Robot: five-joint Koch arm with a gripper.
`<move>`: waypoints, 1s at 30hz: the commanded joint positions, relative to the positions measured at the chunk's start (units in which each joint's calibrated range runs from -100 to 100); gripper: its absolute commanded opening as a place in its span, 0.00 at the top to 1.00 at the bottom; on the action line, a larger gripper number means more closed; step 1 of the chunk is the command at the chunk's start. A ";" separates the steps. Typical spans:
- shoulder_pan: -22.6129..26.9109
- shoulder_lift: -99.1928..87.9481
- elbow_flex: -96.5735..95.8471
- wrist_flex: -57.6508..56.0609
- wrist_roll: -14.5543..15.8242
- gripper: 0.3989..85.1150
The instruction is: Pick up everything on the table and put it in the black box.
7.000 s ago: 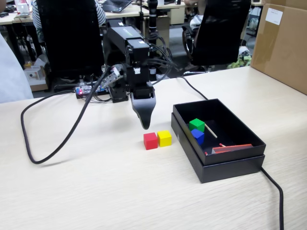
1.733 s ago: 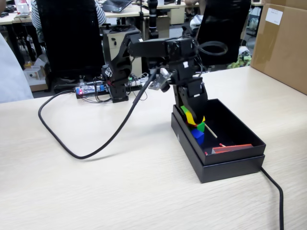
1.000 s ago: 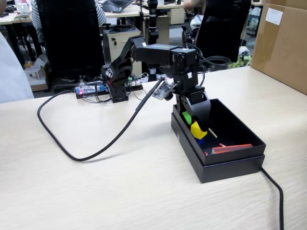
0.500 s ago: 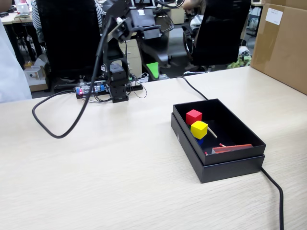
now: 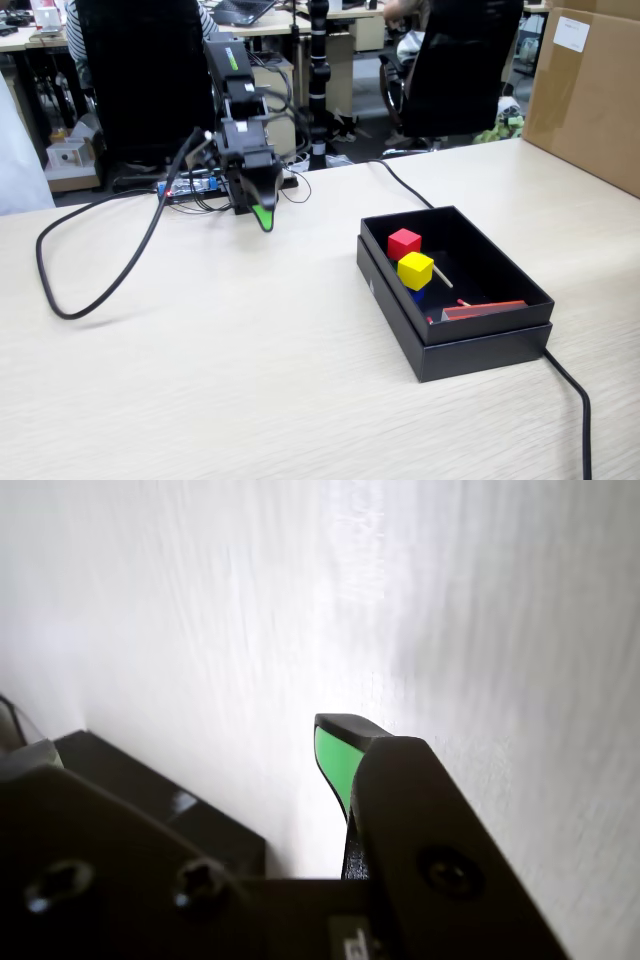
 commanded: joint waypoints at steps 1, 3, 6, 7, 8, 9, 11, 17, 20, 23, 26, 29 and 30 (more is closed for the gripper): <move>-0.68 -1.42 -4.54 15.51 -1.90 0.41; -1.03 -1.42 -11.98 24.15 -3.42 0.41; -1.32 -1.42 -20.50 32.10 -4.59 0.41; -1.56 -1.42 -22.86 34.35 -5.08 0.41; -1.61 -1.42 -24.76 35.99 -5.27 0.41; -1.90 -1.42 -25.67 36.08 -5.27 0.41; -2.05 -1.19 -26.03 35.82 -5.27 0.40; -2.25 1.90 -26.03 30.89 -5.27 0.40; -2.54 2.59 -26.03 29.94 -5.08 0.43; -2.74 2.48 -26.03 29.60 -5.08 0.43; -2.74 2.48 -26.03 29.60 -5.08 0.43; -2.74 2.48 -26.03 29.60 -5.08 0.43; -2.74 2.48 -26.03 29.60 -5.08 0.43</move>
